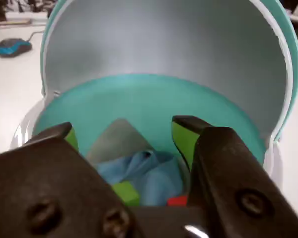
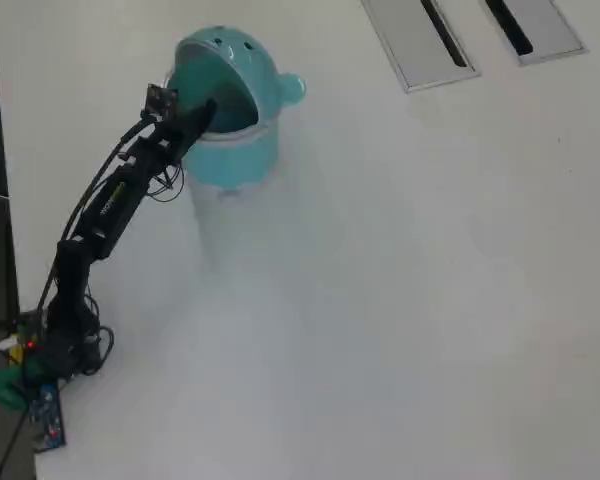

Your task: Grasp RGB lego blocks and put them in the bin one by one.

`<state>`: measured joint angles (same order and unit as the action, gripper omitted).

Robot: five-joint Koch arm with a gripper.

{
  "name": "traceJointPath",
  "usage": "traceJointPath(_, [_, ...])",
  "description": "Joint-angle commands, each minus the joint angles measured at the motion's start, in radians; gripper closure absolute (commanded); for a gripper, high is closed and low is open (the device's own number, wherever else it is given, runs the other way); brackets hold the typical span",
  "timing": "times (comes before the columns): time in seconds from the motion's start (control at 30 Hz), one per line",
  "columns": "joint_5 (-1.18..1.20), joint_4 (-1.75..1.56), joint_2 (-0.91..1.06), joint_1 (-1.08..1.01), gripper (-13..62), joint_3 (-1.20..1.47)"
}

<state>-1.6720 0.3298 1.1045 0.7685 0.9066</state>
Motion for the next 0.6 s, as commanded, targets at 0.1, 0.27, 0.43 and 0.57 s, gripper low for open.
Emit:
traceJointPath(0.1, [0.014, -0.075, 0.112, 0.000, 14.9, -0.100])
traceJointPath(0.27, [0.061, -0.077, 0.202, -0.018, 16.0, -0.025])
traceJointPath(0.43, [0.074, -0.083, 0.305, -0.066, 16.3, 0.081])
traceJointPath(0.57, [0.080, -0.086, 0.374, -0.095, 16.3, 0.143])
